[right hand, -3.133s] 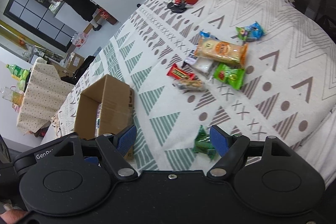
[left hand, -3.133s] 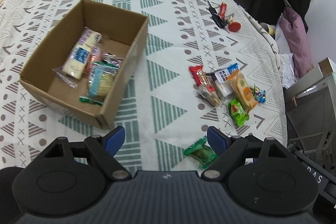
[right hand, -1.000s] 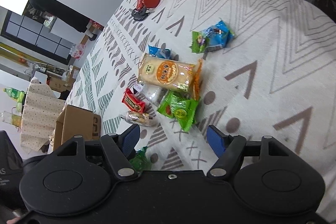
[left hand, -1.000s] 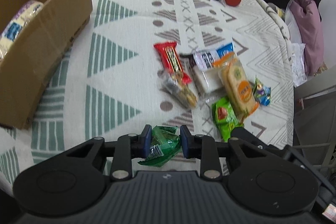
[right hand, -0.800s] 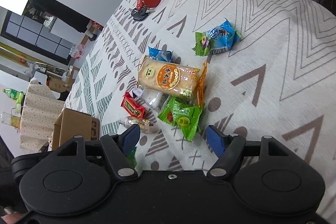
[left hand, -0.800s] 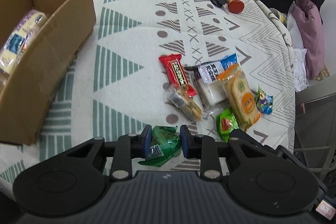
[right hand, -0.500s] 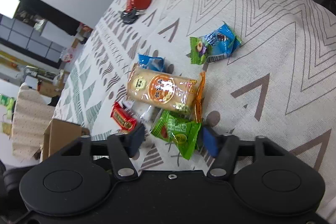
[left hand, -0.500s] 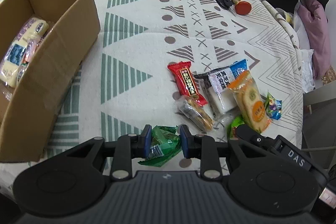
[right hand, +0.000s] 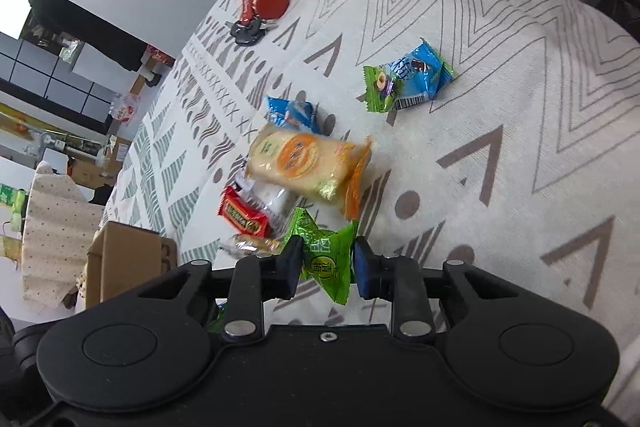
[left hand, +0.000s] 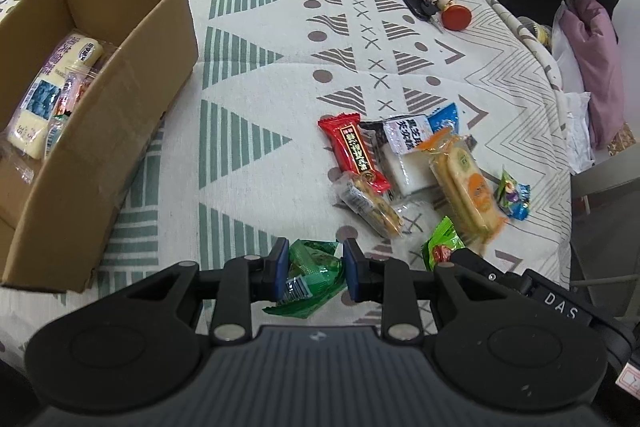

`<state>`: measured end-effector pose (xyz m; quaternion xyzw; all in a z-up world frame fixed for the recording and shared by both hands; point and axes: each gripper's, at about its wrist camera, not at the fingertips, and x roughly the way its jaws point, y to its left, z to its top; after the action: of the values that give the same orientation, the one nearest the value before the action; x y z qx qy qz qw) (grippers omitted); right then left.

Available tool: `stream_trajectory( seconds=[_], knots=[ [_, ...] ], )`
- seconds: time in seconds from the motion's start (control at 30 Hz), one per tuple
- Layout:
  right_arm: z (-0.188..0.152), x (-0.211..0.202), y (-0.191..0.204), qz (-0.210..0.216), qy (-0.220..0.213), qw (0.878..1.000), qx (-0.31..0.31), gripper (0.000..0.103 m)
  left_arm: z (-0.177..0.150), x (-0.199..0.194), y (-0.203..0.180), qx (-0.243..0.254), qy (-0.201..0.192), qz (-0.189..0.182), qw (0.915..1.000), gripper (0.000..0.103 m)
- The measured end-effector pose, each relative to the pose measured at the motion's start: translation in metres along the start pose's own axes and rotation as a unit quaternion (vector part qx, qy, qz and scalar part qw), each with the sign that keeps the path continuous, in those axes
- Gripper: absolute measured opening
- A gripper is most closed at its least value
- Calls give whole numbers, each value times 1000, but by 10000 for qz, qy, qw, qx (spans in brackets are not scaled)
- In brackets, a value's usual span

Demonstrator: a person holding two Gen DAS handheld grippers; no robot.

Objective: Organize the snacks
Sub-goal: 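Grasp the green snack packet with the right tool while the left holds its packet, then carry the green packet with the left tool while the right carries its green packet to the box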

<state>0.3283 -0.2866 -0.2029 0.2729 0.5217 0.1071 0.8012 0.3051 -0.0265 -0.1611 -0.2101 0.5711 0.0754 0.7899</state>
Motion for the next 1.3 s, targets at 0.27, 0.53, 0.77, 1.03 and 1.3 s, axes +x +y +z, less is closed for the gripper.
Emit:
stream_trajectory(
  seconds=[0.27, 0.53, 0.77, 1.03, 1.3],
  knots=[
    [-12, -21, 17, 48, -65, 9998, -196, 27, -8, -22, 6, -39, -138, -98, 9998, 28],
    [-28, -36, 37, 122, -105, 9992, -355, 27, -13, -46, 16, -69, -316, -207, 9993, 28],
    [-39, -44, 61, 208, -167, 9982, -542, 27, -16, -63, 29, -126, -430, -286, 9986, 28],
    [-50, -46, 84, 234, -181, 9971, -697, 27, -13, -83, 45, -169, -568, -399, 9974, 28],
    [-58, -48, 112, 275, -212, 9956, -870, 27, -6, -103, 61, -202, -718, -514, 9959, 28]
  ],
)
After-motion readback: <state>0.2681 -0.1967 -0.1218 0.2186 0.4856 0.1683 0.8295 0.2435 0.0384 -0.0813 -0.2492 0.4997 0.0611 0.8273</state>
